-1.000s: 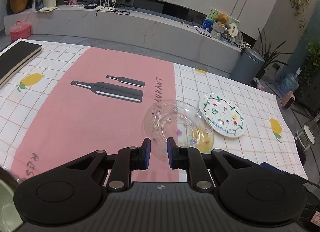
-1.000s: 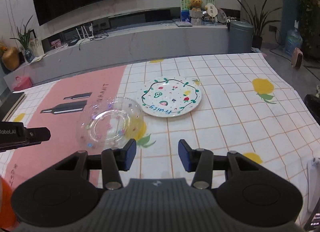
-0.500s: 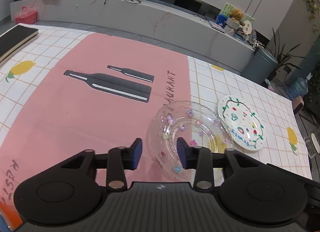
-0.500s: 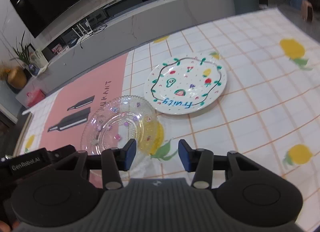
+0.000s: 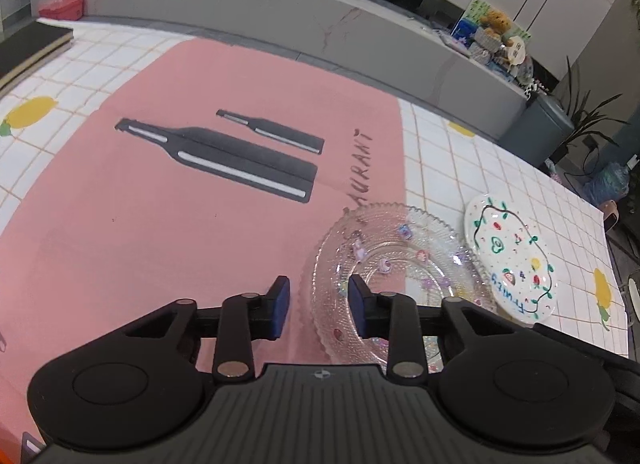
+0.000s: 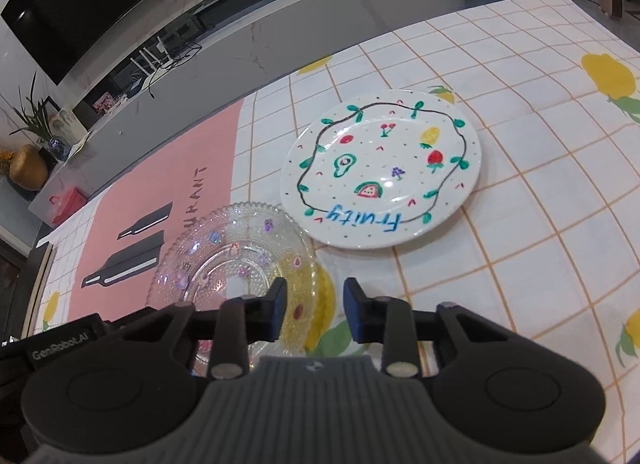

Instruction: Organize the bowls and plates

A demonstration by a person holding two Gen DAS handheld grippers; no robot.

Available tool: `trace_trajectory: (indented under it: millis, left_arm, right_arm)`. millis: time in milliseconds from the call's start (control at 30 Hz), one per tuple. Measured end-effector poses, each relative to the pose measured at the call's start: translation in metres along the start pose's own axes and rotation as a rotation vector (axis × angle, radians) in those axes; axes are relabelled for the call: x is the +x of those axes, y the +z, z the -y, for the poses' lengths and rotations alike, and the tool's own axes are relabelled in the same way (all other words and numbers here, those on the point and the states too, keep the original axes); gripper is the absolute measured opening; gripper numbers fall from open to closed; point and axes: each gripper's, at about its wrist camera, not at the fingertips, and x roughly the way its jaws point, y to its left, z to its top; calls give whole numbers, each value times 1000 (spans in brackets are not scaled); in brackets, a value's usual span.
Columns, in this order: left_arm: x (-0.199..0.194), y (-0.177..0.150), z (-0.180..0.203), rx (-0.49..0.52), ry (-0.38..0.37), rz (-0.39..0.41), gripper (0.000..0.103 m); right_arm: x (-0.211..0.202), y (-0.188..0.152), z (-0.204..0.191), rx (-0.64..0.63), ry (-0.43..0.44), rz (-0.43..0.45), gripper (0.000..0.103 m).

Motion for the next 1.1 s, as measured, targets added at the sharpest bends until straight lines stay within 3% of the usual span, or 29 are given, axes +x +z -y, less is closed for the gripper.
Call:
trace_trajectory:
  millis: [100, 167, 300, 367, 1100]
  left_arm:
    - [3, 0, -1, -5, -4, -15, 27]
    - [3, -1, -1, -1, -4, -17, 23]
    - [5, 1, -1, -5, -17, -26, 17]
    - [5, 1, -1, -8, -16, -25, 17]
    - [-17, -1, -2, -16, -19, -36, 12]
  right_arm:
    - [3, 2, -2, -3, 3, 0, 28]
    - [5, 2, -3, -7, 6, -6, 21]
    - [6, 0, -7, -21, -2, -5, 17]
    - [6, 1, -6, -18, -8, -5, 12]
    - [-14, -2, -10, -21, -7, -2, 8]
